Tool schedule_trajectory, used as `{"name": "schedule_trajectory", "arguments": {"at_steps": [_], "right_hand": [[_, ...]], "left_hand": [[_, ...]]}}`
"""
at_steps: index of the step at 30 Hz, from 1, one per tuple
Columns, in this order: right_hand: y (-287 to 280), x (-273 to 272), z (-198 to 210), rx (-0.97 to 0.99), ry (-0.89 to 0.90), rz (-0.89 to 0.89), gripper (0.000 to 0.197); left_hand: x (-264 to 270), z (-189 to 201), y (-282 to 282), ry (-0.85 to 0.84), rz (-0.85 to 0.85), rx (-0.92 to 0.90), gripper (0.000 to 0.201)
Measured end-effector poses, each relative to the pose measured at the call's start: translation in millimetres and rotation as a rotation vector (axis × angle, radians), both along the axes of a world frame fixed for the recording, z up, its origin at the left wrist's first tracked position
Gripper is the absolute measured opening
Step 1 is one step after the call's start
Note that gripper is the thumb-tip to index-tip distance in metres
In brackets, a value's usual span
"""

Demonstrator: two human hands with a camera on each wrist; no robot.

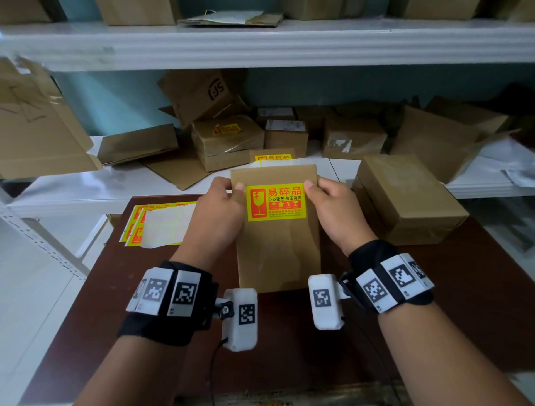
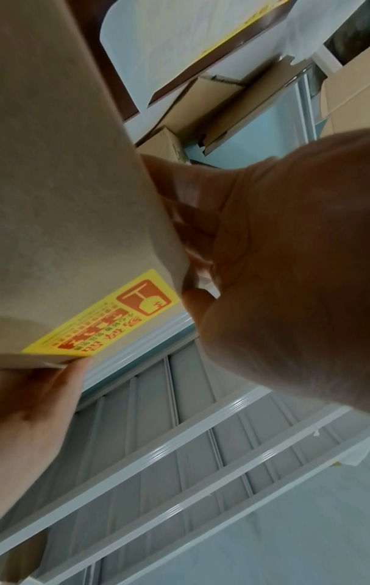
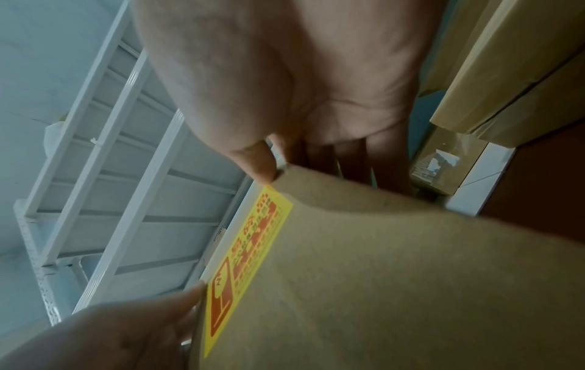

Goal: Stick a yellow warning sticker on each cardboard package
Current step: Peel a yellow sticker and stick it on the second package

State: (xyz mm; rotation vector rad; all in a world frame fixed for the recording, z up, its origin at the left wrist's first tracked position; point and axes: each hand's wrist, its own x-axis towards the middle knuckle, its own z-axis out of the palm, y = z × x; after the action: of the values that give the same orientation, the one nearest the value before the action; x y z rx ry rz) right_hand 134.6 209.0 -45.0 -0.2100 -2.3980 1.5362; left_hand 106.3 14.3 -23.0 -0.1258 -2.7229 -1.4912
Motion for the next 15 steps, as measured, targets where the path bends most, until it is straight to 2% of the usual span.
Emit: {"name": "schedule_trajectory", "arguments": {"at_steps": [4, 10, 13, 15], "right_hand": [[-7, 5, 2, -0.026, 0.029, -0.027, 0.039], [-14, 4, -3, 0.025, 0.028, -0.130, 0.045], [-16, 4, -5, -0.047, -0.001, -0.170, 0.061], [-20, 6, -3, -0.026, -0.028, -0.173, 0.068]], "left_hand": [[2, -1, 0, 0.032, 0.021, -0.016, 0.051], [0, 1, -1, 0.055, 0.008, -0.011, 0.040], [1, 2, 0, 0.033, -0.013, -0.012, 0.039], [1, 2, 2, 0.017, -0.019, -0.019, 0.040]]}}
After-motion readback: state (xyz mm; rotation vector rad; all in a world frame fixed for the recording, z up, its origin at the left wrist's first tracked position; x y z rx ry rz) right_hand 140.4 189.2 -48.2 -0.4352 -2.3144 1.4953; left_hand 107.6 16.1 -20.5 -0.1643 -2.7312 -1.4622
